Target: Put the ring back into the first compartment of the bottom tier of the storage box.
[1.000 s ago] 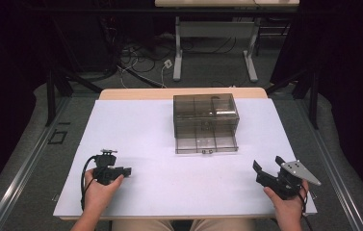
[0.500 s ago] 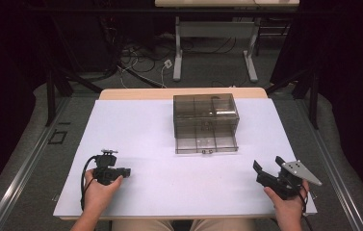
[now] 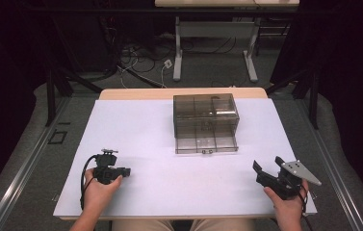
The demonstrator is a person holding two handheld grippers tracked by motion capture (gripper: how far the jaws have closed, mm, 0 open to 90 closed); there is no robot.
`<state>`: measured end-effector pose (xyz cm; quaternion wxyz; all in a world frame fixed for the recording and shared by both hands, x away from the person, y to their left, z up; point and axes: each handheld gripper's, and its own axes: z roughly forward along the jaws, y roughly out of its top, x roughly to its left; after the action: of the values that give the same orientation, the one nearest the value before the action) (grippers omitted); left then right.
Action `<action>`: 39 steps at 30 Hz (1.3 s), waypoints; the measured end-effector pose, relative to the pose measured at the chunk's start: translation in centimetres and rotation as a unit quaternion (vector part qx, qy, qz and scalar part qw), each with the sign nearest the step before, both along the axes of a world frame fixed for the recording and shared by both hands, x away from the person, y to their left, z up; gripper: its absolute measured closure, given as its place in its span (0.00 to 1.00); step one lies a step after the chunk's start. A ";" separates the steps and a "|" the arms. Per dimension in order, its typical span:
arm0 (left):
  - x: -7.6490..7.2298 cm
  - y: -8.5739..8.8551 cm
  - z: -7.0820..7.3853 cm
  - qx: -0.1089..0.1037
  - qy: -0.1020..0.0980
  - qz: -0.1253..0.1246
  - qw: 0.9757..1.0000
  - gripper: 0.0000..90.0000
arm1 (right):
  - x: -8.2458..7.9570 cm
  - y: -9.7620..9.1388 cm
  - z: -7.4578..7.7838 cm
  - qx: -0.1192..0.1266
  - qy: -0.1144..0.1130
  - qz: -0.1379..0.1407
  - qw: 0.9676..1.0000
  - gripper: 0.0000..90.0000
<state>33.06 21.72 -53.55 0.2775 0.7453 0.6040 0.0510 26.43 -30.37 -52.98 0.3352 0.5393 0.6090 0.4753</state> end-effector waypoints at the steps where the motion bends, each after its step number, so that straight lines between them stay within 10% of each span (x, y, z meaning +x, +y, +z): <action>1: 0.0 0.0 0.0 0.000 0.000 0.000 1.000 0.81 | 0.0 0.0 0.0 -0.002 -0.001 0.000 1.000 0.17; 39: 0.2 0.4 1.0 -0.002 -0.017 -0.009 1.000 1.00 | 0.0 -0.3 0.0 0.011 0.001 -0.004 1.000 0.17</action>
<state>33.30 22.13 -52.57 0.2899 0.7490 0.5927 0.0598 26.44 -30.71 -52.97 0.3307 0.5454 0.6020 0.4804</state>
